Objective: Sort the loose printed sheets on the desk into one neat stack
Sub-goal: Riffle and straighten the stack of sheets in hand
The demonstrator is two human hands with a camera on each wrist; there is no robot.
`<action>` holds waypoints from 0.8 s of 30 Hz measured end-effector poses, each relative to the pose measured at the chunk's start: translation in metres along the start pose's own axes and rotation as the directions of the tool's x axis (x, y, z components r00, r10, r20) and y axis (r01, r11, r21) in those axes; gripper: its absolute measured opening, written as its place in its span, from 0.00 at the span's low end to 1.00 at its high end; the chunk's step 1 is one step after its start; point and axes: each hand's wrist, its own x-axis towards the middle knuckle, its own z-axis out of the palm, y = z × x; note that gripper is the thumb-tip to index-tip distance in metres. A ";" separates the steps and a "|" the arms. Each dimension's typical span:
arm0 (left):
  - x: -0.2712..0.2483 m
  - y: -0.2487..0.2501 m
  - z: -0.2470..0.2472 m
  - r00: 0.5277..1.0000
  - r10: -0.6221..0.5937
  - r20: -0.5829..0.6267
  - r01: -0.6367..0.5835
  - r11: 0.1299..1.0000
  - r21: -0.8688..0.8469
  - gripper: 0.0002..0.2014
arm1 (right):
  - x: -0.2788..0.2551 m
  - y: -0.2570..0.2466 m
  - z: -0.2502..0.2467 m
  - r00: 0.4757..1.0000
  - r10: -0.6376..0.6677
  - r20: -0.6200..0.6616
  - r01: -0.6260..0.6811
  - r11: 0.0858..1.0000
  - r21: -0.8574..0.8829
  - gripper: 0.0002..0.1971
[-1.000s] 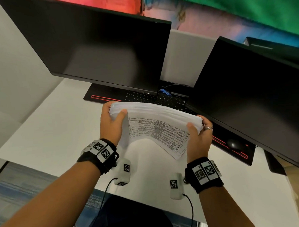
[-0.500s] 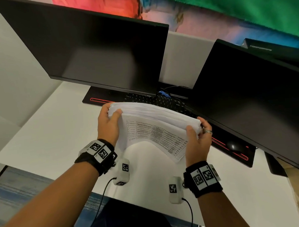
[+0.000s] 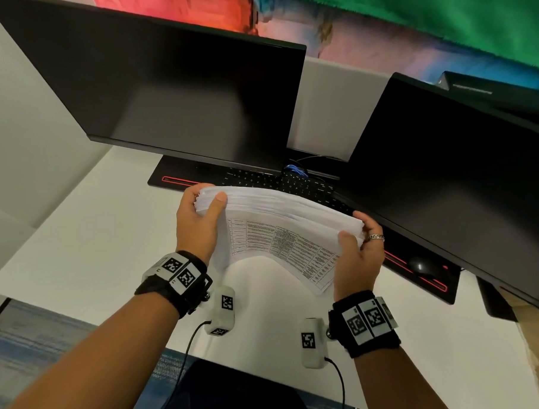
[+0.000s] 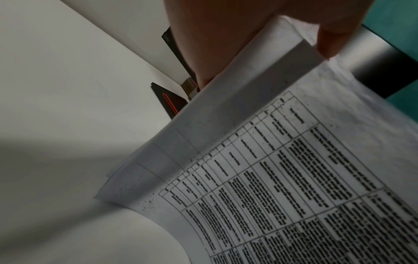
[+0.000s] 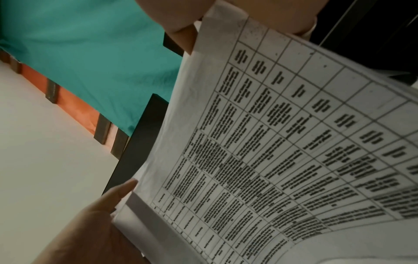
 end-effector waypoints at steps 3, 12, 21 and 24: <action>0.000 0.001 0.001 1.000 0.006 -0.006 -0.006 1.000 -0.014 0.10 | 0.001 -0.001 0.002 0.999 -0.029 -0.015 0.029 1.000 -0.006 0.13; 0.002 0.000 0.003 1.000 -0.014 -0.018 0.013 1.000 -0.023 0.10 | 0.001 0.000 0.004 0.997 -0.062 -0.048 0.056 0.991 -0.120 0.14; 0.002 -0.002 0.004 1.000 -0.015 -0.019 0.014 1.000 -0.016 0.07 | 0.002 -0.004 0.004 0.997 -0.063 -0.053 0.059 0.995 -0.086 0.21; 0.003 -0.002 0.004 1.000 -0.013 -0.017 0.013 1.000 -0.008 0.09 | 0.002 -0.002 0.004 0.996 -0.053 -0.072 0.049 0.997 -0.058 0.15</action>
